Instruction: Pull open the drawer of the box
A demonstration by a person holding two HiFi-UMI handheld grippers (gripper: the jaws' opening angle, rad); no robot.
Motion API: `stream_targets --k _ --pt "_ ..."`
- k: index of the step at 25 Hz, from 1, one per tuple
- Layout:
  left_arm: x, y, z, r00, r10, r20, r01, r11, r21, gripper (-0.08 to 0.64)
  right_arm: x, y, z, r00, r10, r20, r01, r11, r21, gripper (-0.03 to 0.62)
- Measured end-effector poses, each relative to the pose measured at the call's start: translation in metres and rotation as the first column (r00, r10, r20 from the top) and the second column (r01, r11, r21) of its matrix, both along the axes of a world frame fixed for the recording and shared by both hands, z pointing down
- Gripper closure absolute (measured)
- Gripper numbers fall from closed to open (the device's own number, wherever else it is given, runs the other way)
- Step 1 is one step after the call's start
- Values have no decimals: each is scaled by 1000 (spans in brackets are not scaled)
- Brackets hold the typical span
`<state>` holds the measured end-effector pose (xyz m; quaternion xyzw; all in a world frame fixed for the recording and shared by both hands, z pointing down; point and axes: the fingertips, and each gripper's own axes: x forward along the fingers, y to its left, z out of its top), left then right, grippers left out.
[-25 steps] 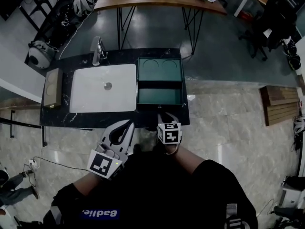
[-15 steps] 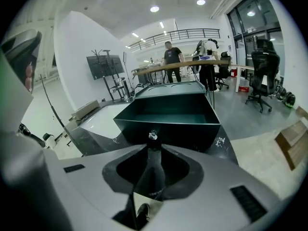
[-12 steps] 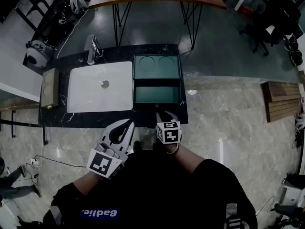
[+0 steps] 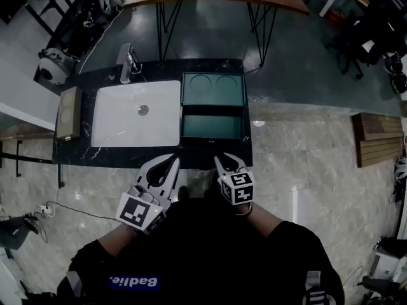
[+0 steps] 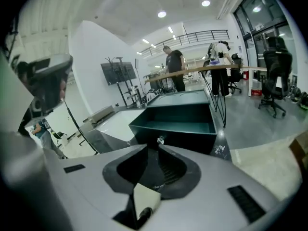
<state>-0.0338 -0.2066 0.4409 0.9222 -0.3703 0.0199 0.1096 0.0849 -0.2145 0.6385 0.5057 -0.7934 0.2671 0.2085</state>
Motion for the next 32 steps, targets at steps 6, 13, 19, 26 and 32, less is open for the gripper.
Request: stream_targets --k 6,13,19,26,32 --pt "8 9 -3 999 48 -5 -48 999 21 558 11 25 -63 1000 -4 1 4 984 179 525" --pt "1 42 -13 993 114 -42 -112 993 49 558 -20 54 -121 999 -11 -37 23 936 351 526" --pt "-2 79 -12 978 193 -79 -189 981 53 558 -44 84 -160 999 11 -49 13 885 465 591" --pt "9 111 -20 970 233 -70 -226 970 92 558 -47 109 -206 998 16 -61 24 796 605 592" --pt "27 127 -35 984 175 -39 -168 976 142 559 -38 124 -235 999 -43 -32 54 748 661 592"
